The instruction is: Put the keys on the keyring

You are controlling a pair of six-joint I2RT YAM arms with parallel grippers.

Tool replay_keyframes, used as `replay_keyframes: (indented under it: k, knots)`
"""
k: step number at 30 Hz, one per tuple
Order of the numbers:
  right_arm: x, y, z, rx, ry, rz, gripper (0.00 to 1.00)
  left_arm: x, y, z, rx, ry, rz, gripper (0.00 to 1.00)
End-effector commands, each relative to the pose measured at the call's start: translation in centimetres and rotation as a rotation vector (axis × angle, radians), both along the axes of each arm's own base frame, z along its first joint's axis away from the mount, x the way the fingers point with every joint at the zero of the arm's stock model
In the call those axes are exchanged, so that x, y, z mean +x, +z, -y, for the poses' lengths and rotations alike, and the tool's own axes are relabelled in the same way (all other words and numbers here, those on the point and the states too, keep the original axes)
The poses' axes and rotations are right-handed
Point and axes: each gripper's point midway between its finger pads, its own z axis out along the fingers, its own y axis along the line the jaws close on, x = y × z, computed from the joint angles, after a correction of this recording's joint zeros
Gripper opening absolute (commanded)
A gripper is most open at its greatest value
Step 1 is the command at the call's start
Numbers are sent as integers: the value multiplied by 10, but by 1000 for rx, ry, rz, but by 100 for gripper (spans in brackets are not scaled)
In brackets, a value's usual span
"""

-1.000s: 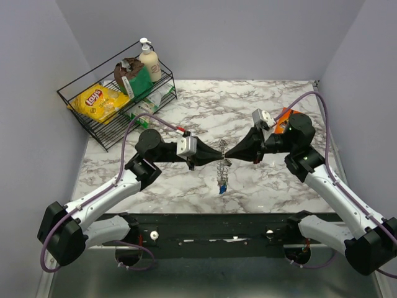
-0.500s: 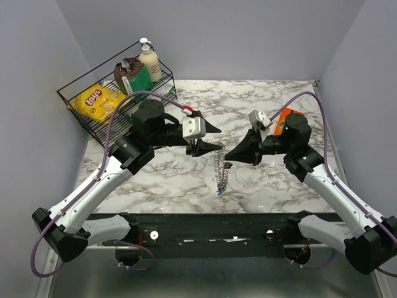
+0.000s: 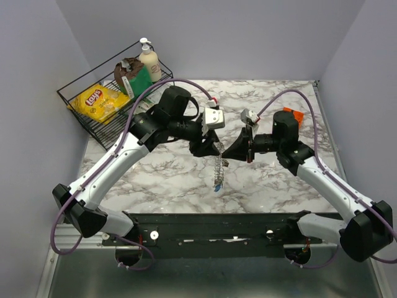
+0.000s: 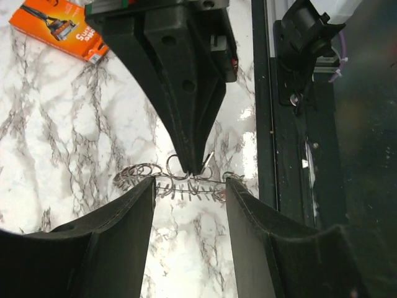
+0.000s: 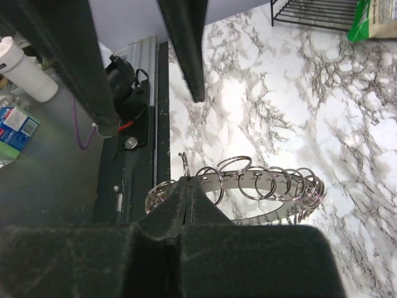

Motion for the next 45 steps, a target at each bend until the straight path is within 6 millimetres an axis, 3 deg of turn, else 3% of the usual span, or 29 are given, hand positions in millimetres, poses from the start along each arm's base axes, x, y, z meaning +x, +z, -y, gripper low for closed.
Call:
replay_keyframes:
  k: [1, 18, 35, 45]
  knots:
    - [12, -12, -7, -32, 25, -17, 0, -3, -6, -2, 50, 11, -68, 57]
    - [14, -14, -6, -48, 6, -14, 0, 24, -55, 1, 231, 93, -158, 47]
    - [15, -12, -5, -48, -6, -7, 0, 24, -71, 7, 265, 59, -185, 37]
    - [17, -12, -5, -51, -22, 1, 1, 23, -75, 10, 274, 39, -193, 14]
